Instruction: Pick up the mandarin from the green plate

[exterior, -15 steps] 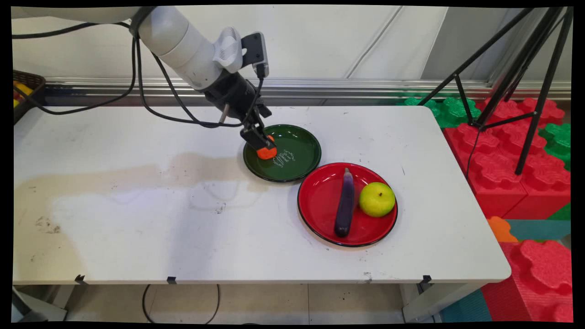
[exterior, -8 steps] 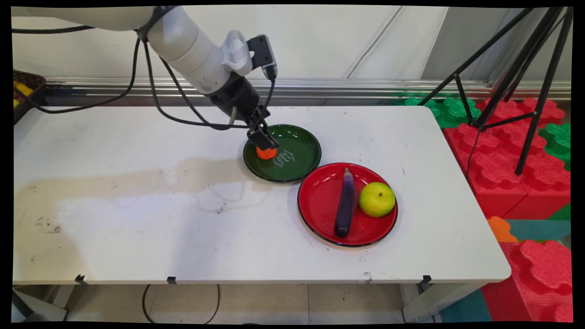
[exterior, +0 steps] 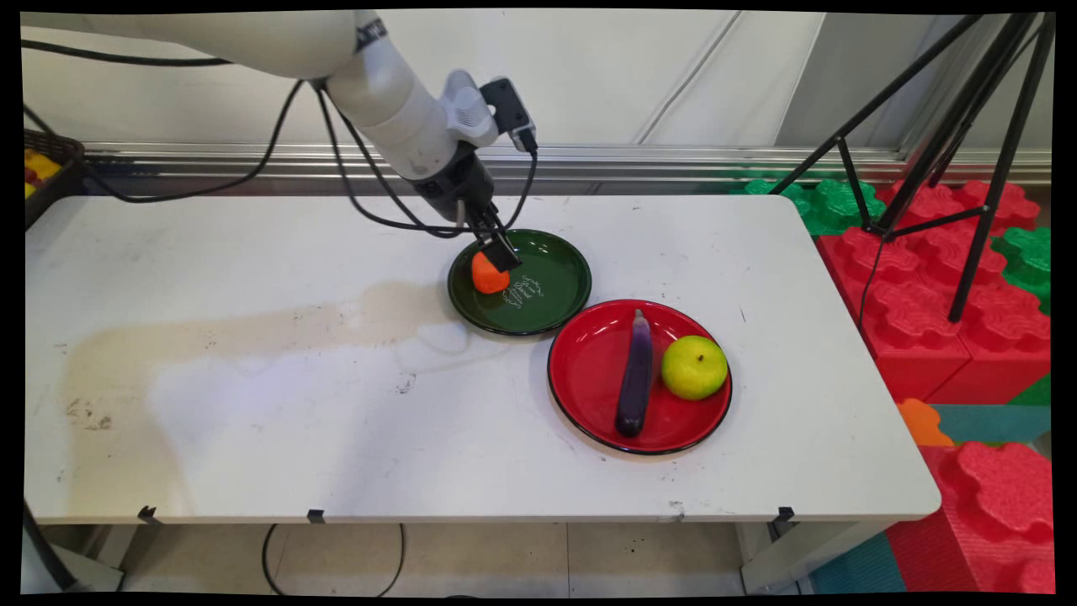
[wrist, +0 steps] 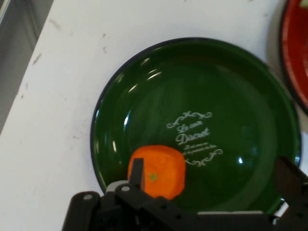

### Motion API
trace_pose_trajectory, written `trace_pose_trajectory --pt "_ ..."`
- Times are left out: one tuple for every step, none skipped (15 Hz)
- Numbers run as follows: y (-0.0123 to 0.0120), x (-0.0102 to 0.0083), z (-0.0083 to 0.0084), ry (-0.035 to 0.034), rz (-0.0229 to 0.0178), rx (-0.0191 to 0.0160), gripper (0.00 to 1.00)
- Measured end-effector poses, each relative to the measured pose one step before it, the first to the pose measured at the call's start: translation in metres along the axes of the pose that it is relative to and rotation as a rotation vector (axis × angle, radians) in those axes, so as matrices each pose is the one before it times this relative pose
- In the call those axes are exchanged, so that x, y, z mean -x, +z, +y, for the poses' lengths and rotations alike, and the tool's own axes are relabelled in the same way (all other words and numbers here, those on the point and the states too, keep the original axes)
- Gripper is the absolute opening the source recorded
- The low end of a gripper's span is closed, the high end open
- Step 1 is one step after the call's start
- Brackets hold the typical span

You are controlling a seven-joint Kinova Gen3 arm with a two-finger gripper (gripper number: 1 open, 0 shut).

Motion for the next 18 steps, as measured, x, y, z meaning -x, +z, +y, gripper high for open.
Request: trace_pose_trajectory --pt "0.00570 -0.00130 -0.00192 -0.00903 -0.00861 -0.00480 1.00" --pt "0.00610 -0.00143 -0.00181 -0.00770 -0.00864 -0.00332 1.00" --pt "0.00756 -0.00126 -0.00215 -0.00905 -0.01121 -0.00295 1.00" --pt "0.00891 -0.00093 -0.00264 -0.01077 -0.01352 -0.00222 1.00" --pt "0.00891 -0.00088 -0.00247 -0.01004 -0.01369 -0.00216 1.00" --pt "0.00732 -0.00038 -0.00215 -0.00840 -0.01167 -0.00176 1.00" --pt "0.00822 -0.00002 -0.00254 -0.00967 -0.01291 -0.00129 1.00" --pt "0.00798 -0.00027 -0.00237 -0.00851 -0.01151 -0.00062 1.00" --pt "0.00664 -0.00016 -0.00196 -0.00641 -0.00951 -0.00001 1.00" --pt "0.00434 -0.00031 -0.00122 -0.00322 -0.00562 0.00054 1.00" --pt "0.00609 -0.00014 -0.00182 -0.00465 -0.00829 0.00051 1.00" --pt "0.00387 0.00000 -0.00123 -0.00322 -0.00548 0.00011 1.00" --pt "0.00559 0.00011 -0.00175 -0.00513 -0.00825 0.00016 1.00" --pt "0.00336 0.00030 -0.00110 -0.00405 -0.00520 0.00002 1.00" --pt "0.00482 0.00017 -0.00148 -0.00505 -0.00745 0.00011 1.00" --pt "0.00298 -0.00002 -0.00080 -0.00252 -0.00468 0.00022 1.00" --pt "0.00409 0.00035 -0.00120 -0.00462 -0.00736 -0.00013 1.00" --pt "0.00241 0.00021 -0.00055 -0.00323 -0.00487 -0.00029 1.00"
